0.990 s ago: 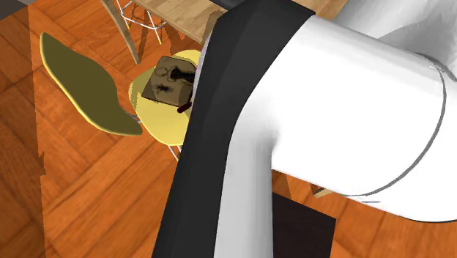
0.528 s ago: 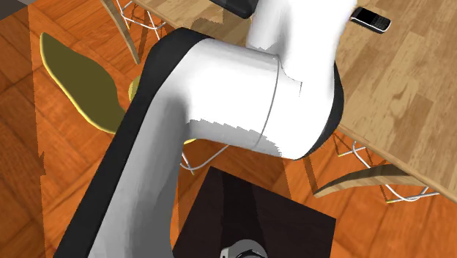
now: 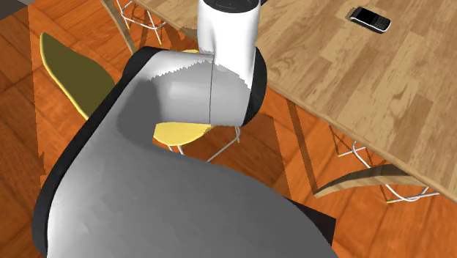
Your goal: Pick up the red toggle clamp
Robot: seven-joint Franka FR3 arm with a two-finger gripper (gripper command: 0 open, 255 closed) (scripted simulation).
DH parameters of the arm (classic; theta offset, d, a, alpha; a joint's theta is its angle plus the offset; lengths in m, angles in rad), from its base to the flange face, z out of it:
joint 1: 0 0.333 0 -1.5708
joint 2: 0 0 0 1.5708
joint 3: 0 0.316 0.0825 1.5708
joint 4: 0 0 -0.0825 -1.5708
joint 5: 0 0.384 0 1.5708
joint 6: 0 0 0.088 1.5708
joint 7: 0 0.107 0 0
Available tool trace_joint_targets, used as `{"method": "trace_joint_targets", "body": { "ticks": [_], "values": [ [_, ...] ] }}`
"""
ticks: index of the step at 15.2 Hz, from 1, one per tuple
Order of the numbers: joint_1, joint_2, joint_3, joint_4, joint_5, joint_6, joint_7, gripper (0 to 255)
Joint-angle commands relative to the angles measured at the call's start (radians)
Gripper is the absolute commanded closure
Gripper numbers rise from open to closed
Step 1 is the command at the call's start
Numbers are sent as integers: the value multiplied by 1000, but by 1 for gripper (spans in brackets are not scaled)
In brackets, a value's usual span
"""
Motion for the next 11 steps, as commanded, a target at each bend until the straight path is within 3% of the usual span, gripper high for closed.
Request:
{"method": "trace_joint_targets", "body": {
  "ticks": [1,4,7,10,11],
  "values": [
    [-9,81,52,31,-33,70,61,0],
    [-31,203,119,90,-123,151,168,0],
    [-46,337,170,163,-265,213,306,0],
    [-25,479,180,252,-443,247,464,0],
    [-18,486,175,257,-451,248,471,0]
  ]
}}
